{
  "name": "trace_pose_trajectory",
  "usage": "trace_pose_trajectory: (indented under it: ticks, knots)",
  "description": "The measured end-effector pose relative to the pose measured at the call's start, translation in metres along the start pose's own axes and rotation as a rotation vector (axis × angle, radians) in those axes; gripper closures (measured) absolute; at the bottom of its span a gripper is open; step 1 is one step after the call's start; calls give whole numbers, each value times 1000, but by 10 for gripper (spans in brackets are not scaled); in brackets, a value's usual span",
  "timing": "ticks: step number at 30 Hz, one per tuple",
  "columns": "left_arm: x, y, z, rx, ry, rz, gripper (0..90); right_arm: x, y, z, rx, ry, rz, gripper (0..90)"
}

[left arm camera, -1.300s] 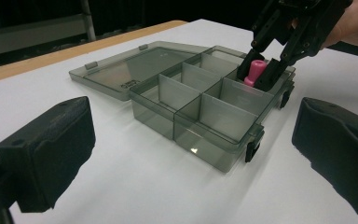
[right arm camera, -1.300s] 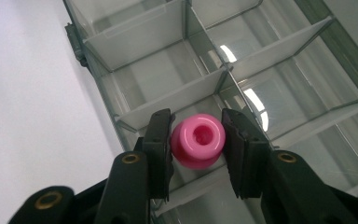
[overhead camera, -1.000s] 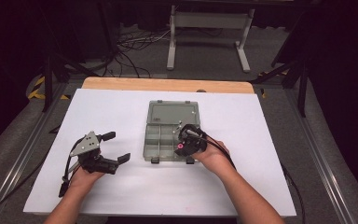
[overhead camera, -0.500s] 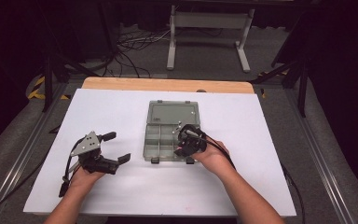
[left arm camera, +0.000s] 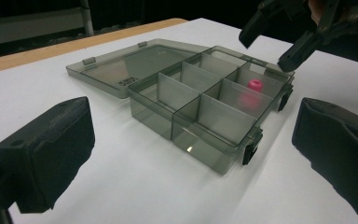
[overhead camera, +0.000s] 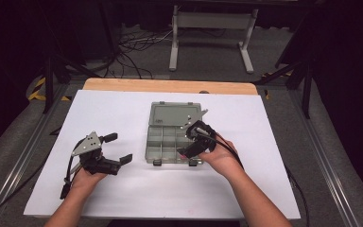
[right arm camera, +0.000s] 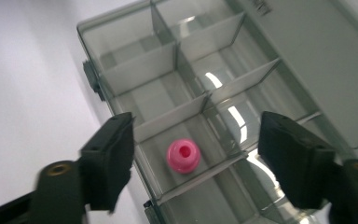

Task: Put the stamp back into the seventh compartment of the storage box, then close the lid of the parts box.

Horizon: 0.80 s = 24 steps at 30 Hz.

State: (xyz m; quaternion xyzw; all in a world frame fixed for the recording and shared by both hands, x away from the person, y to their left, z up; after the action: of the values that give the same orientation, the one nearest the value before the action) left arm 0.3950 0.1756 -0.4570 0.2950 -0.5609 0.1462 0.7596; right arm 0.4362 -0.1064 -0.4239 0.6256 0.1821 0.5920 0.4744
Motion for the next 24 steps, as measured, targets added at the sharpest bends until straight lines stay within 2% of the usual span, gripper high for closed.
trace_pose_trajectory:
  ticks: [3, 5, 7, 8, 9, 11, 13, 15, 16, 17, 18, 19, 20, 22, 24]
  knots:
    - [3, 2, 0, 9, 7, 0, 1, 2, 10, 3, -11, -4, 38, 184]
    - [5, 1, 0, -10, 24, -22, 2, 2, 14, 6, -17, -19, 59, 153]
    - [4, 1, 0, 6, 20, -43, 6, 0, 19, 9, -25, -29, 80, 126]
    - [5, 1, -1, 26, 13, -48, 17, -1, 20, 10, -34, -38, 86, 121]
    - [5, 1, -1, 26, 13, -48, 27, -1, 20, 10, -34, -38, 86, 121]
    - [8, 1, -2, 22, 38, -53, 43, -2, 24, 13, -36, -46, 99, 111]
    - [11, 1, -3, 28, 40, -55, 70, -4, 28, 16, -40, -58, 114, 114]
    - [19, 0, -3, 26, 45, -48, 122, -6, 31, 19, -37, -56, 119, 194]
    - [21, 0, -4, 31, 33, -67, 146, -6, 32, 19, -33, -52, 125, 233]
    - [21, 0, -4, 31, 33, -67, 193, -6, 32, 19, -33, -52, 125, 233]
    - [23, -1, -6, 56, 7, -87, 193, -7, 34, 21, -36, -47, 124, 297]
    - [26, -1, -7, 78, -7, -92, 292, -8, 36, 23, -40, -47, 122, 406]
    - [28, -1, -8, 86, -12, -94, 361, -9, 37, 25, -39, -49, 124, 485]
    - [32, -2, -10, 90, 2, -108, 446, -11, 38, 29, -46, -64, 120, 622]
    - [37, -4, -12, 109, -8, -117, 583, -12, 40, 33, -47, -73, 126, 768]
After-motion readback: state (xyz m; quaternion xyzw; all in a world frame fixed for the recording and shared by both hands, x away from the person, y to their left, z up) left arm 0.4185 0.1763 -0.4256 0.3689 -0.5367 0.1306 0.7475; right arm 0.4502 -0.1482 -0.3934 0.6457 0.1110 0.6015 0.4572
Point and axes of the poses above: each handheld gripper's, and its own axes: y roughly backward along the jaws, x roughly out of its top, z roughly to its right, the point moved 5 cm from there along -y, roughly forward along the jaws, and after that the axes turned 8 degrees about y, right-handed, at the moved point
